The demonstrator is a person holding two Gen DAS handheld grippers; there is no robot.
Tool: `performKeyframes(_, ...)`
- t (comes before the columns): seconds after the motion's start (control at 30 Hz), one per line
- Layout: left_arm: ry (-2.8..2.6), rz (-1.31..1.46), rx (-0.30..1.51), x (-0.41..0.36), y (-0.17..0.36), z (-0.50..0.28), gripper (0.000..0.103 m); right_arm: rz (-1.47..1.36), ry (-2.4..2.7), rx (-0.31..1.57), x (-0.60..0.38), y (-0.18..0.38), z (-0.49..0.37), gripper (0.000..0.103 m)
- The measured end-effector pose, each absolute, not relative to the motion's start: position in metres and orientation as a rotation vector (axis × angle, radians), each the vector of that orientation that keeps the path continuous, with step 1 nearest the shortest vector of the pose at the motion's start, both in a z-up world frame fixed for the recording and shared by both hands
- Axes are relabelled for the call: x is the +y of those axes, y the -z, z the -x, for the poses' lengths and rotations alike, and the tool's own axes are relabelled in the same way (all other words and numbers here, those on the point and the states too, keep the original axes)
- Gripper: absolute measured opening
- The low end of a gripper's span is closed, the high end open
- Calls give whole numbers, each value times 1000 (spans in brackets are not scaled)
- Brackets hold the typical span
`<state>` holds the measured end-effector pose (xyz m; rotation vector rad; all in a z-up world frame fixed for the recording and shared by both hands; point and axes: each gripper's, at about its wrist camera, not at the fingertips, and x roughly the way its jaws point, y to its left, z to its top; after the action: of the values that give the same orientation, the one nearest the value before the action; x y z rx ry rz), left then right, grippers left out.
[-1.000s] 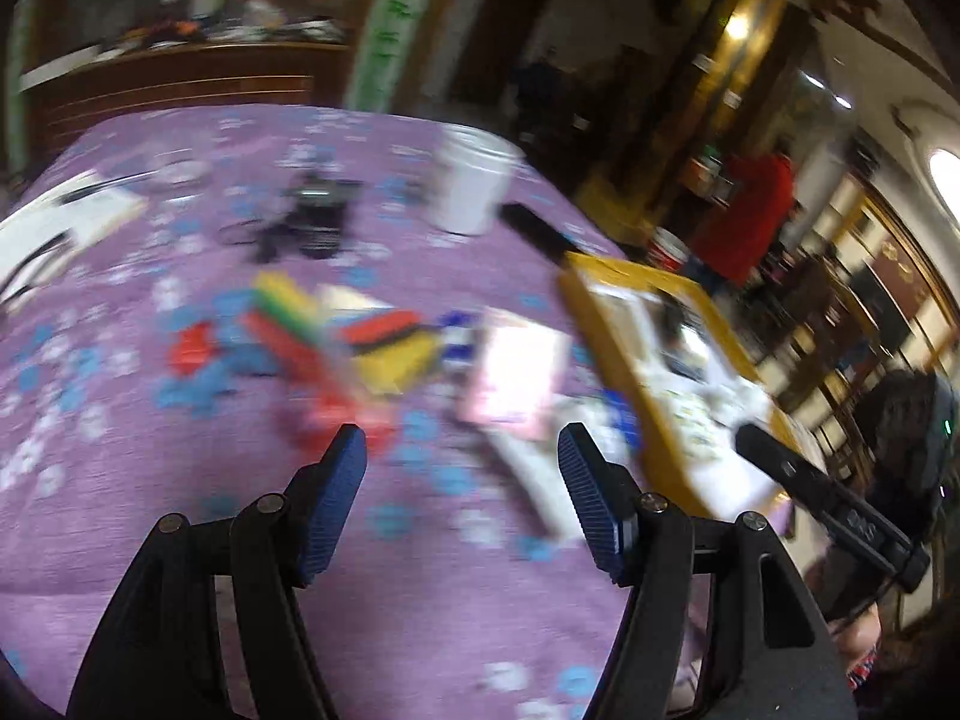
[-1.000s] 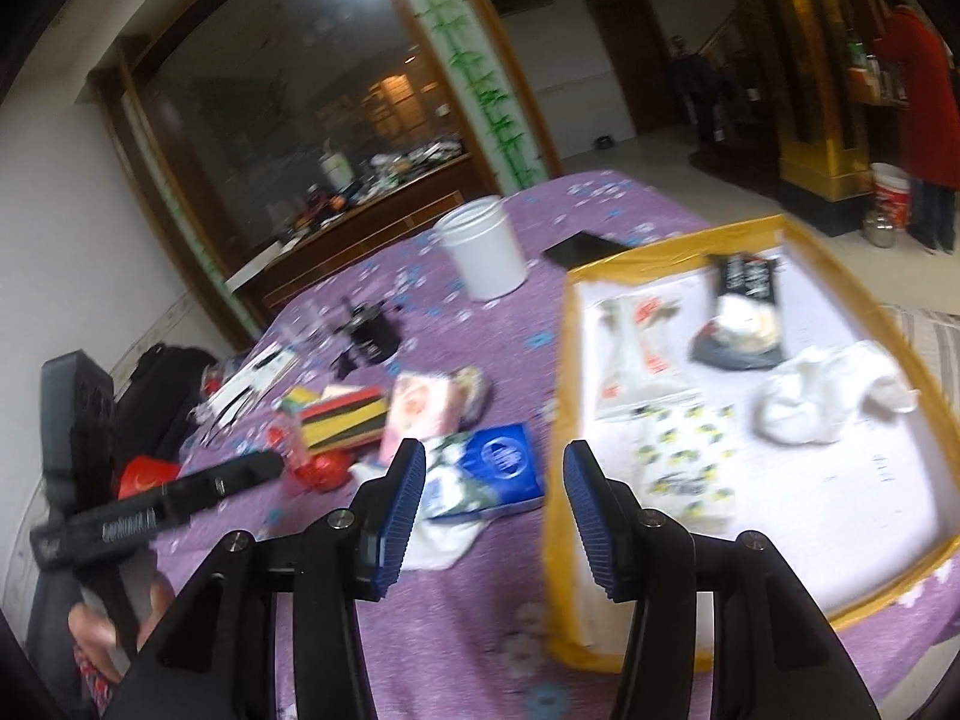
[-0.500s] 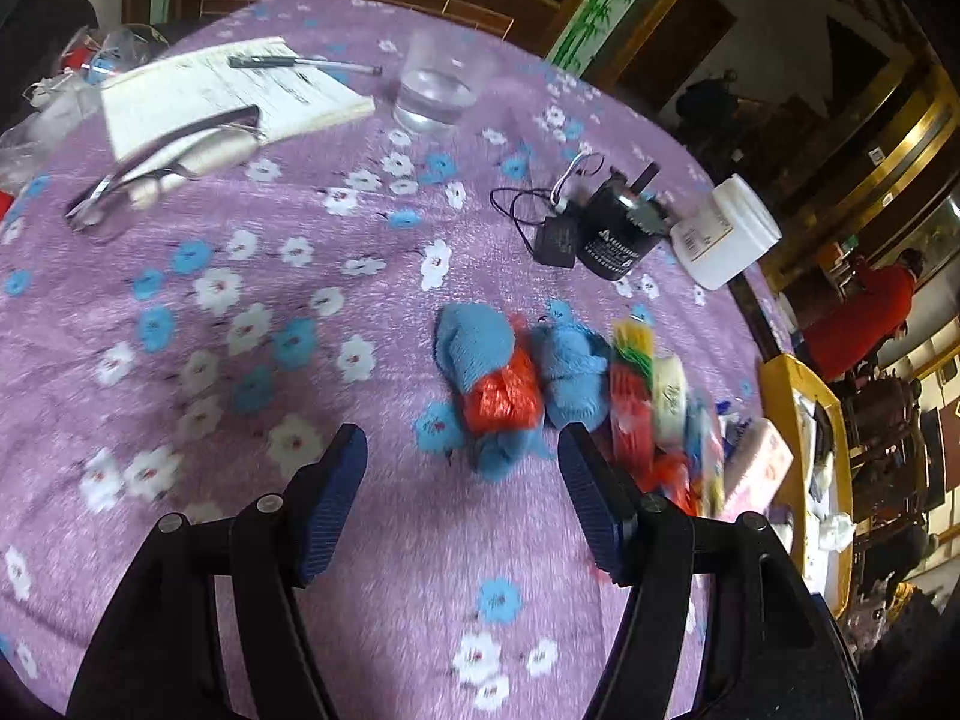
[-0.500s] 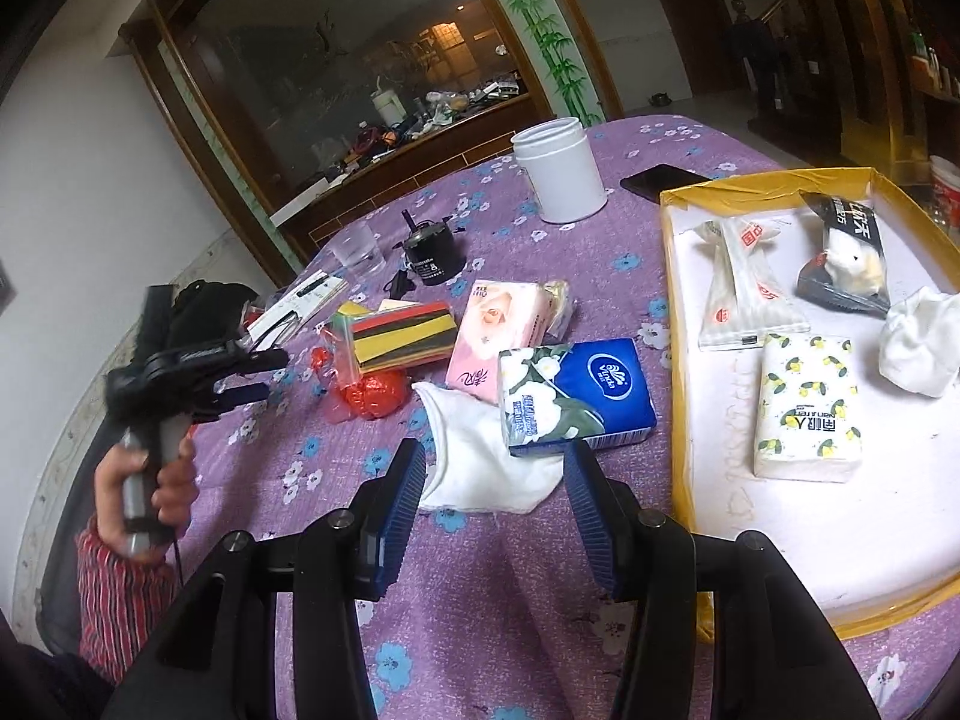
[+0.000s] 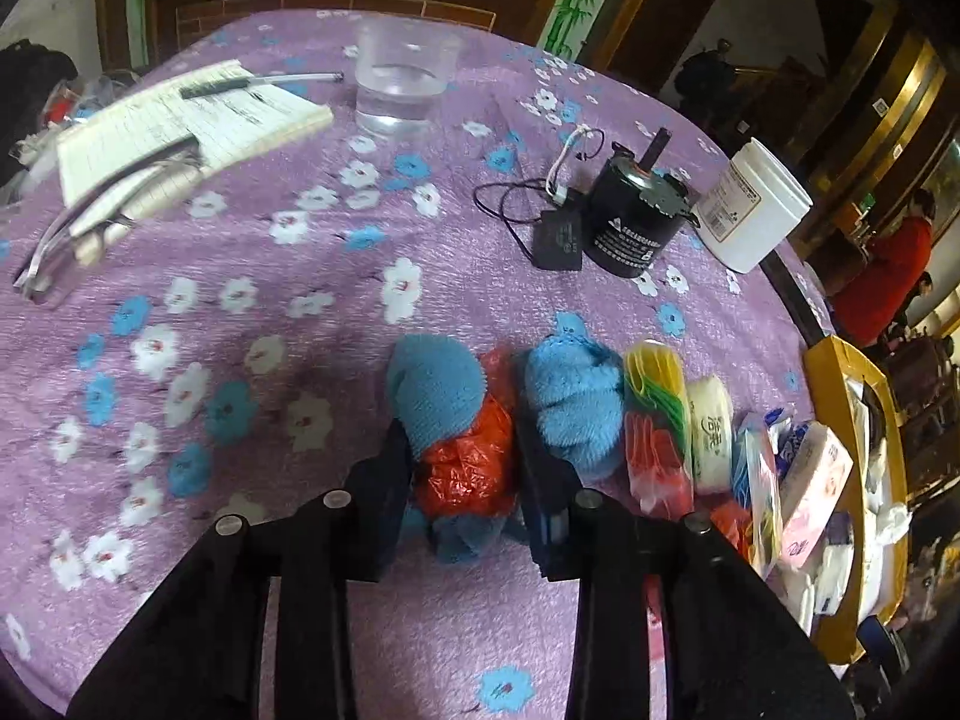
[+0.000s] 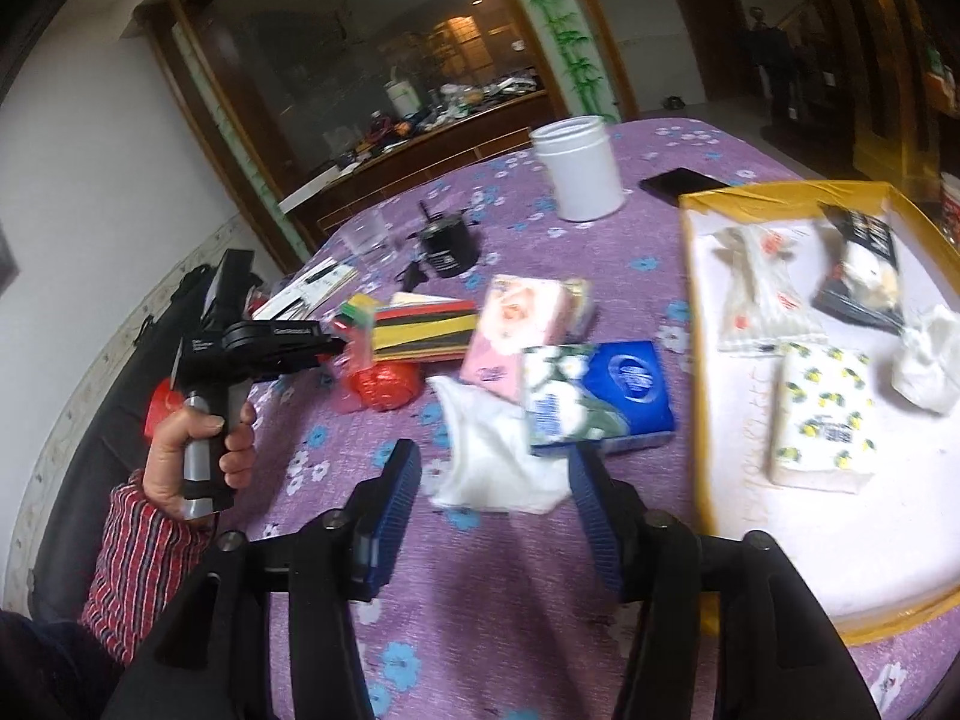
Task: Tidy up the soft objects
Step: 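Grasp the blue socks in red bag with the left gripper while the right grasps the red plastic bag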
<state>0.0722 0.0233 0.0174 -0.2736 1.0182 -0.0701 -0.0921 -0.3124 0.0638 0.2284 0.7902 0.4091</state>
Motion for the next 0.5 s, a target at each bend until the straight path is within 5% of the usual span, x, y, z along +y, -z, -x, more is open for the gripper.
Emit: performKeyframes(0.5,160,305,874,31,-51,-56,31,-156,-490,995,-193,-29,1,73)
